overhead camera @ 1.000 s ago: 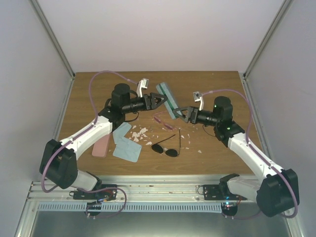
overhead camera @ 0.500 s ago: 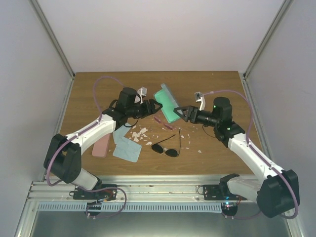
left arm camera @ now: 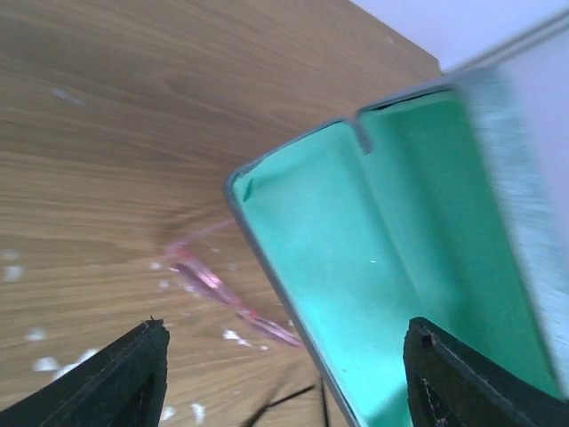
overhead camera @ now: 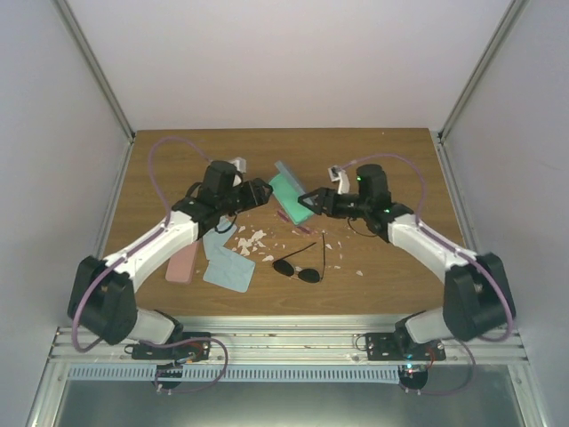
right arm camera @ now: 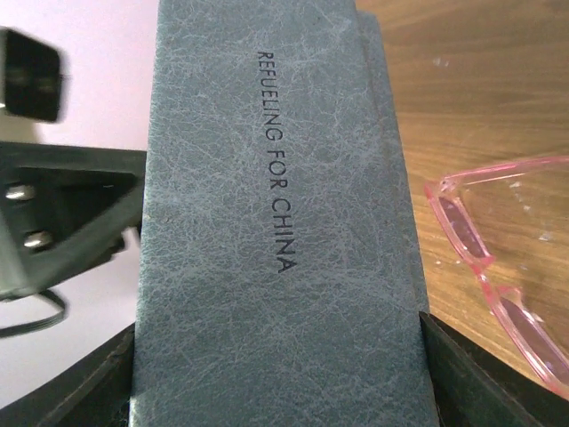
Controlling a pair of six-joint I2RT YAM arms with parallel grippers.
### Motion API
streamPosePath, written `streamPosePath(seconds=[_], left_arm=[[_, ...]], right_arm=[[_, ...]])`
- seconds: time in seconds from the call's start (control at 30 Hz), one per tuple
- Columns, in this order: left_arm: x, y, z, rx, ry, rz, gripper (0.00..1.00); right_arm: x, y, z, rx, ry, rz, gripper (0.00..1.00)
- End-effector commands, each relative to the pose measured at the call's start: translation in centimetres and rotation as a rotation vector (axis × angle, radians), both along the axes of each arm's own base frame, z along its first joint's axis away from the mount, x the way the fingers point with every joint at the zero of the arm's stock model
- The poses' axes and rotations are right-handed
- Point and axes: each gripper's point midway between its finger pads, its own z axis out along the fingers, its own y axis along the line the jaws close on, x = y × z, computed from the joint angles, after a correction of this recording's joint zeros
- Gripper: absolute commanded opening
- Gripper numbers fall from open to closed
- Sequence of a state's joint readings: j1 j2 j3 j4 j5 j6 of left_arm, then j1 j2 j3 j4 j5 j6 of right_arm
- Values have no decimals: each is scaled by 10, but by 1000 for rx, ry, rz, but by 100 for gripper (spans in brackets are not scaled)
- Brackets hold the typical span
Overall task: Organize the sunglasses
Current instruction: Open the sunglasses case, then place the sunglasses case at the center of the board.
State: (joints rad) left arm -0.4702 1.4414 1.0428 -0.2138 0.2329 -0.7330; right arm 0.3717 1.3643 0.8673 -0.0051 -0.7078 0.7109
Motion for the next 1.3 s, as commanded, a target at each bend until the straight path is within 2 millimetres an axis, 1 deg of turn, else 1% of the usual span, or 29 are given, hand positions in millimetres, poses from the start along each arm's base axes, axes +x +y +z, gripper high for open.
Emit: streamPosePath(seconds=[0.0, 0.03, 0.07, 0.17, 0.23, 0.27, 0.4, 0.43, 0.53, 0.63, 0.7, 0.77, 0.8, 0.83, 1.0, 1.17, 1.27], left_arm=[[-6, 62, 6, 115, -65, 217, 72], [-9, 70, 0, 120, -55, 233, 71], [-12, 82, -2, 132, -62, 267, 70], [-24, 105, -8, 128, -58, 307, 67], [-31, 111, -16, 110, -36, 295, 66], [-34, 115, -20, 103, -24, 294, 66], [-41, 122, -38, 66, 19, 279, 65], [-42, 124, -42, 63, 28, 278, 65], [-39, 126, -48, 45, 41, 266, 65], [-33, 128, -53, 35, 52, 261, 65], [-28, 129, -57, 30, 62, 257, 65], [-22, 127, -58, 20, 64, 244, 65], [-19, 126, -59, 18, 65, 238, 65], [-16, 125, -63, 20, 76, 236, 65], [3, 122, -71, 17, 87, 221, 66], [20, 119, -82, 19, 102, 212, 66], [25, 115, -92, 11, 129, 196, 65]], right_arm=[[15, 41, -9, -37, -38, 106, 27], [19, 52, -14, -39, -32, 131, 27], [24, 63, -20, -40, -19, 156, 27], [37, 95, -36, -29, 11, 230, 27], [45, 113, -45, -19, 26, 268, 27], [53, 120, -46, -9, 23, 277, 27], [73, 139, -65, 15, 52, 309, 27], [76, 143, -75, 17, 67, 323, 28], [81, 153, -87, 47, 100, 372, 32], [85, 158, -99, 52, 127, 388, 36], [85, 159, -103, 59, 144, 399, 41], [85, 159, -106, 60, 154, 402, 51], [85, 159, -108, 55, 161, 397, 58], [86, 157, -110, 48, 167, 390, 63], [93, 152, -113, 7, 163, 359, 86], [104, 144, -108, -82, 108, 302, 95], [110, 135, -109, -155, 82, 249, 97]])
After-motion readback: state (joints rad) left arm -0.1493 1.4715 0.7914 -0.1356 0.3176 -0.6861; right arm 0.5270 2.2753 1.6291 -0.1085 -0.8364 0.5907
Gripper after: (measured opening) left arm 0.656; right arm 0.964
